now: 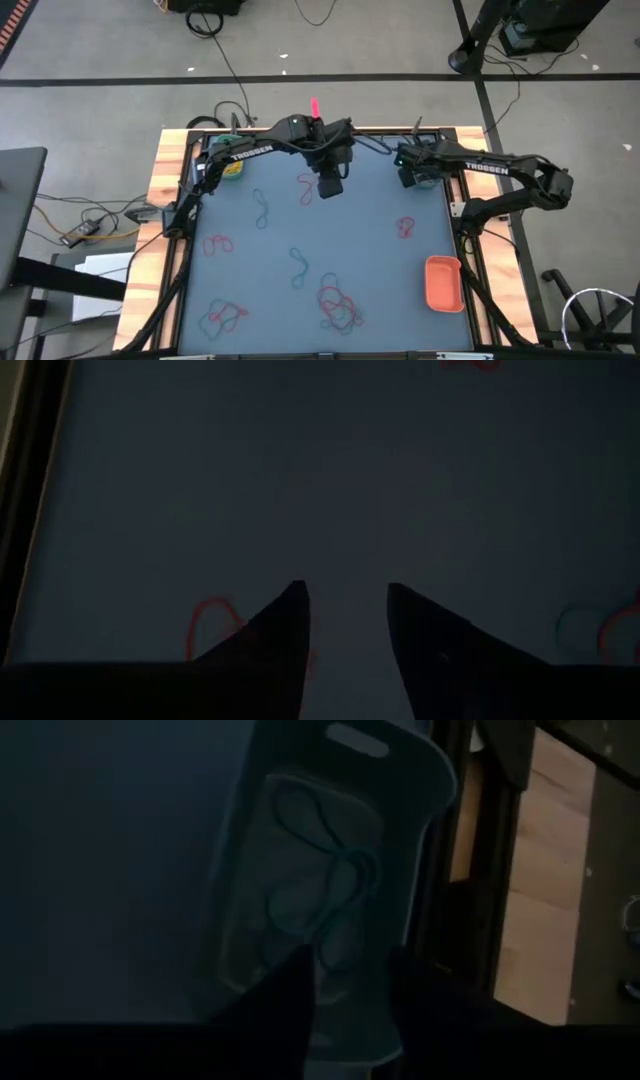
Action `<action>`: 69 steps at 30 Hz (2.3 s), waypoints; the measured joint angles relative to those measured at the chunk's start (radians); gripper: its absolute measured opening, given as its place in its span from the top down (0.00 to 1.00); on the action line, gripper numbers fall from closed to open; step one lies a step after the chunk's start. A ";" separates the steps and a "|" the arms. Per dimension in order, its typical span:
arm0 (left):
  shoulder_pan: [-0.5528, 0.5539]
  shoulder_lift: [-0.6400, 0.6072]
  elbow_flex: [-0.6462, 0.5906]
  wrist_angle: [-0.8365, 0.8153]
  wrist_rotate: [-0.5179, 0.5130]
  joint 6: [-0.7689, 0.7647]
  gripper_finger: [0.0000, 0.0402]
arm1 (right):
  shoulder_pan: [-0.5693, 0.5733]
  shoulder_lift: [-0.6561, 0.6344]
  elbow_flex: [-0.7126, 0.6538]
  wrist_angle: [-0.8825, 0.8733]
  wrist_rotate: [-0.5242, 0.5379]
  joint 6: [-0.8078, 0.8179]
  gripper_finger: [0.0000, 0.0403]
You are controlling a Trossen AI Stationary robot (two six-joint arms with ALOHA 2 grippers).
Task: Sort rubber bands into baskets
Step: Put the blue rubber band into the blue bin
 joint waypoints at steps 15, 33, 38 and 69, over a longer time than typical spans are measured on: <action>-0.018 -0.002 0.000 -0.225 0.009 -0.004 0.67 | 0.207 0.000 0.127 0.108 -0.142 -0.164 0.56; -0.158 -0.351 -0.560 0.139 -0.009 -0.319 0.68 | 0.377 -0.037 0.132 0.142 -0.192 -0.187 0.56; -0.150 -0.495 -0.891 0.339 -0.080 -0.509 0.68 | 0.391 -0.039 0.132 0.147 -0.192 -0.185 0.56; -0.037 -0.555 -1.569 0.789 -0.144 -0.910 0.74 | 0.343 -0.038 0.132 0.242 -0.248 -0.151 0.56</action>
